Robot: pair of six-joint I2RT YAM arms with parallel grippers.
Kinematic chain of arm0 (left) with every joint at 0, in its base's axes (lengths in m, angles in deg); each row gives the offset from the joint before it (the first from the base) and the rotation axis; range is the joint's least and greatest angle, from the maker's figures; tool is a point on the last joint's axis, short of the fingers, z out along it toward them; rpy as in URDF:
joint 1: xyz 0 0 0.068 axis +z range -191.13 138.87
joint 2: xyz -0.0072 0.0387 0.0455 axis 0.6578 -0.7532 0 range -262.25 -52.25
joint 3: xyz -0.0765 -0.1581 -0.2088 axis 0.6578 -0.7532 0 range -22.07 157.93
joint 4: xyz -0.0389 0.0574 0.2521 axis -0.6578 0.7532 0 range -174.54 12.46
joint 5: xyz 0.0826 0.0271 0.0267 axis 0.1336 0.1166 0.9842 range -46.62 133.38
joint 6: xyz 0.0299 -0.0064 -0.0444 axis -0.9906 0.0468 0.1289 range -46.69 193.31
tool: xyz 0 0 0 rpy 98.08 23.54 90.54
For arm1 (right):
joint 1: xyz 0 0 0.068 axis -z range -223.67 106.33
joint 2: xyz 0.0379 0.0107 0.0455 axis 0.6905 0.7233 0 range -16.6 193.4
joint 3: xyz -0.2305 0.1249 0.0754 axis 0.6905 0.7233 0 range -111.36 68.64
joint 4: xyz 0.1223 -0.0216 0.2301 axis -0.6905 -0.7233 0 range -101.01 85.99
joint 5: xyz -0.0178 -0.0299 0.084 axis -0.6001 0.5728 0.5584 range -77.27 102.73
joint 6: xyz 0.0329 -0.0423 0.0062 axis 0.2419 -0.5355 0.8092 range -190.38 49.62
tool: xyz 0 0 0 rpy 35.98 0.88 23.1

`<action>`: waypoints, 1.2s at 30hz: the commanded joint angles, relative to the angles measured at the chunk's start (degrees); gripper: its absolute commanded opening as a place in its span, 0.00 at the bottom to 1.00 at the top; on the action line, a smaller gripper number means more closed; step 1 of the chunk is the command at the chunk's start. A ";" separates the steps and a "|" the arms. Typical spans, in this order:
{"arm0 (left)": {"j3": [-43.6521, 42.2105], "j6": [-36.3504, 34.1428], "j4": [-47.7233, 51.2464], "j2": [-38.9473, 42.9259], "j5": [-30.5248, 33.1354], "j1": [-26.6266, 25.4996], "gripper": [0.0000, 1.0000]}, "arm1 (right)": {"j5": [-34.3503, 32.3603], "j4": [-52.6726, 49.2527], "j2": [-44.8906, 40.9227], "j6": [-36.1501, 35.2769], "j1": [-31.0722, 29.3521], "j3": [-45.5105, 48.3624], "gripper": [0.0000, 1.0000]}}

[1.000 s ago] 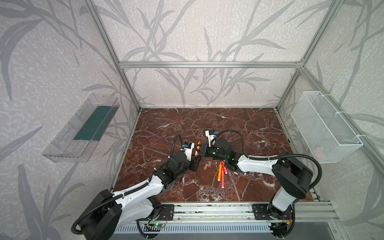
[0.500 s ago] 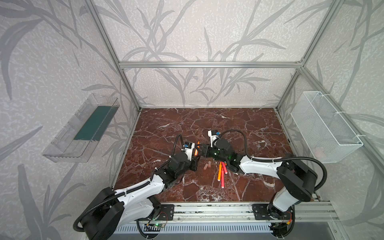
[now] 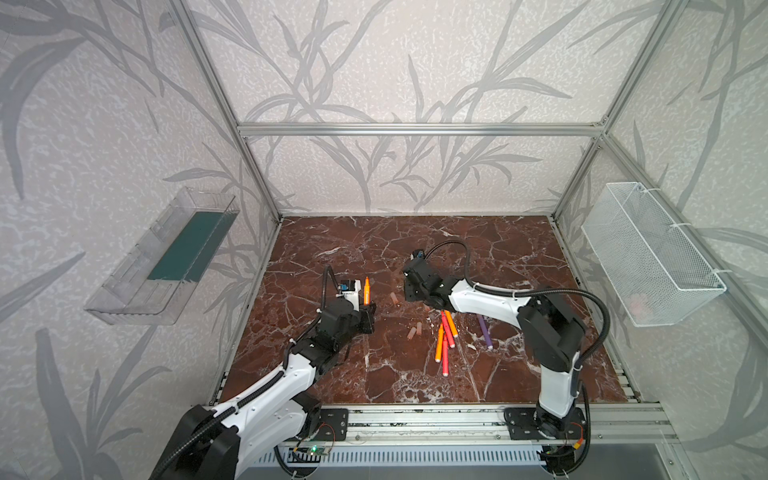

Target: Insert the pens into the pen caps

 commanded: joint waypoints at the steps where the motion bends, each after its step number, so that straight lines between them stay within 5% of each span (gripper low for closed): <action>1: -1.07 0.32 0.92 1.22 -1.17 0.12 0.00 | -4.90 -11.34 2.15 -2.46 0.24 -3.01 0.40; 36: -1.78 0.79 1.19 4.21 -2.47 0.17 0.00 | 1.23 -9.94 3.92 -1.42 1.30 3.06 0.22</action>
